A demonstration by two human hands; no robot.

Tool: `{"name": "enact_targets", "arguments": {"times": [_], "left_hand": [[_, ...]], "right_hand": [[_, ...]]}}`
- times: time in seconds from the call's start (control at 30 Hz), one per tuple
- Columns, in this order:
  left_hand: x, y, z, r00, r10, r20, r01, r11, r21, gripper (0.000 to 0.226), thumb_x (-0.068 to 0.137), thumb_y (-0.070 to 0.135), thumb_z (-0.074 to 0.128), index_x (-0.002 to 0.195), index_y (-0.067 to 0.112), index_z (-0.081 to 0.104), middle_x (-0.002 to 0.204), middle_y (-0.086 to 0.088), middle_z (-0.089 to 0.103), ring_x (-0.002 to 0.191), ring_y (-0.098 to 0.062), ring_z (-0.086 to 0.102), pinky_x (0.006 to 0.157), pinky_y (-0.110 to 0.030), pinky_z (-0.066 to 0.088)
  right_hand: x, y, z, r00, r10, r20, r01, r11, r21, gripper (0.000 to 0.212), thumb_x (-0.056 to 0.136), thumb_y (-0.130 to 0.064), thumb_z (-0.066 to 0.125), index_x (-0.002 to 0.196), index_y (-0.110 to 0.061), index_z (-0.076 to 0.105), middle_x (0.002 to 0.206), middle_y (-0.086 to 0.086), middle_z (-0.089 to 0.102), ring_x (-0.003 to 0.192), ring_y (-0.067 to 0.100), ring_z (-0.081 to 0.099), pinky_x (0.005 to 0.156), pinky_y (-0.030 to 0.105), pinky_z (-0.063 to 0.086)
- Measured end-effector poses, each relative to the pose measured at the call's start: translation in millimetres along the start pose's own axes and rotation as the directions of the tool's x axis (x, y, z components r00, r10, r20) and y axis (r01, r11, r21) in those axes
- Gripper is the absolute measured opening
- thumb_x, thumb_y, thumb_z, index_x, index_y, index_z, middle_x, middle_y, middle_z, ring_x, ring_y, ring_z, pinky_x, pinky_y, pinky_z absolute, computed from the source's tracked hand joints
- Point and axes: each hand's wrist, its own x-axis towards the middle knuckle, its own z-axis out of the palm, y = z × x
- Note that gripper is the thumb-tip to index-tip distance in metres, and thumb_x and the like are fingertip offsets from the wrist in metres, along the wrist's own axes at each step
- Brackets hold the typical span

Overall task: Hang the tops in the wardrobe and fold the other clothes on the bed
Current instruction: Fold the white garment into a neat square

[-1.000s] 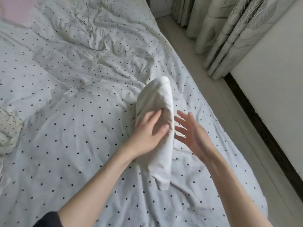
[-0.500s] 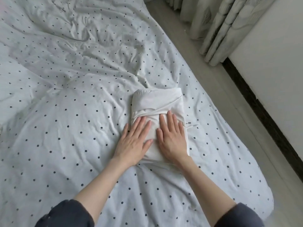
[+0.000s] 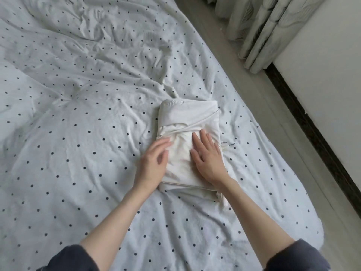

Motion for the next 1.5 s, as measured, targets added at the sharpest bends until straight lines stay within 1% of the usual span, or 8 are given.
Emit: {"name": "enact_targets", "arguments": {"times": [0.1, 0.2, 0.27, 0.43, 0.93, 1.27, 1.4, 1.5], "left_hand": [[13.3, 9.8, -13.3, 0.894, -0.413, -0.172, 0.384, 0.906, -0.179, 0.032, 0.086, 0.005, 0.065, 0.118, 0.003, 0.059, 0.110, -0.005, 0.054, 0.093, -0.007, 0.057, 0.086, -0.015, 0.046], [40.6, 13.3, -24.1, 0.607, -0.757, 0.243, 0.763, 0.468, -0.447, 0.030, 0.087, 0.021, 0.067, 0.113, 0.008, 0.060, 0.104, -0.003, 0.064, 0.099, -0.017, 0.061, 0.089, -0.031, 0.050], [53.0, 15.3, -27.8, 0.532, -0.746, 0.401, 0.834, 0.379, -0.402, 0.008, 0.087, 0.017, 0.066, 0.093, 0.011, 0.064, 0.092, -0.004, 0.068, 0.091, -0.019, 0.063, 0.074, -0.029, 0.054], [63.5, 7.5, -26.8, 0.514, -0.735, 0.443, 0.857, 0.418, -0.300, 0.010, 0.084, 0.010, 0.068, 0.093, 0.012, 0.063, 0.092, -0.005, 0.068, 0.080, -0.015, 0.064, 0.066, -0.029, 0.054], [25.9, 7.3, -81.0, 0.542, -0.679, 0.496, 0.840, 0.465, -0.281, 0.018, 0.082, 0.009, 0.069, 0.098, 0.017, 0.067, 0.088, 0.001, 0.074, 0.083, -0.014, 0.069, 0.063, -0.028, 0.052], [-1.9, 80.3, -120.5, 0.636, -0.449, 0.627, 0.731, 0.611, -0.304, 0.014, 0.084, 0.004, 0.064, 0.095, 0.012, 0.066, 0.081, -0.004, 0.070, 0.073, -0.018, 0.064, 0.065, -0.030, 0.054], [-16.2, 118.8, -121.4, 0.626, -0.323, 0.710, 0.687, 0.659, -0.306, 0.013, 0.085, 0.003, 0.062, 0.095, 0.011, 0.065, 0.084, -0.007, 0.068, 0.073, -0.021, 0.062, 0.069, -0.034, 0.052], [-40.1, 167.5, -112.3, 0.588, -0.187, 0.787, 0.625, 0.722, -0.296, 0.013, 0.084, 0.003, 0.062, 0.092, 0.012, 0.067, 0.078, -0.004, 0.068, 0.062, -0.016, 0.062, 0.055, -0.024, 0.053]], "right_hand": [[-12.4, 5.3, -21.7, 0.954, 0.221, -0.203, -0.145, 0.932, 0.332, 0.035, 0.095, -0.018, 0.052, 0.128, -0.012, 0.056, 0.142, 0.004, 0.043, 0.131, 0.016, 0.040, 0.105, 0.018, 0.027], [-7.4, 20.4, -51.7, 0.844, 0.529, -0.092, -0.385, 0.716, 0.582, 0.011, 0.089, -0.016, 0.057, 0.098, -0.015, 0.063, 0.099, 0.004, 0.057, 0.090, 0.024, 0.055, 0.079, 0.027, 0.045], [1.0, 29.2, -72.3, 0.815, 0.558, 0.158, -0.484, 0.505, 0.715, 0.010, 0.087, -0.014, 0.061, 0.079, -0.008, 0.056, 0.076, 0.010, 0.051, 0.069, 0.026, 0.049, 0.065, 0.028, 0.044], [15.8, 40.1, -82.8, 0.705, 0.564, 0.429, -0.674, 0.346, 0.653, 0.007, 0.083, -0.010, 0.068, 0.082, -0.007, 0.062, 0.071, 0.006, 0.057, 0.058, 0.018, 0.056, 0.055, 0.029, 0.053], [-32.0, 6.6, -58.8, 0.647, 0.568, 0.508, -0.709, 0.203, 0.675, 0.014, 0.083, -0.003, 0.066, 0.072, -0.008, 0.060, 0.061, 0.004, 0.052, 0.052, 0.015, 0.054, 0.048, 0.023, 0.051], [-149.3, -46.3, -93.9, 0.718, 0.630, 0.294, -0.489, 0.158, 0.858, 0.019, 0.083, -0.006, 0.067, 0.067, -0.010, 0.057, 0.053, 0.000, 0.047, 0.041, 0.010, 0.047, 0.046, 0.019, 0.049], [-218.4, -64.0, -115.2, 0.725, 0.657, 0.207, -0.393, 0.147, 0.908, 0.006, 0.082, -0.008, 0.067, 0.077, -0.010, 0.064, 0.062, 0.001, 0.057, 0.048, 0.010, 0.056, 0.053, 0.021, 0.054], [-298.4, -73.0, -127.6, 0.696, 0.710, 0.106, -0.258, 0.109, 0.960, 0.005, 0.082, -0.009, 0.067, 0.087, -0.010, 0.067, 0.074, 0.002, 0.066, 0.057, 0.012, 0.062, 0.054, 0.021, 0.055]]}}
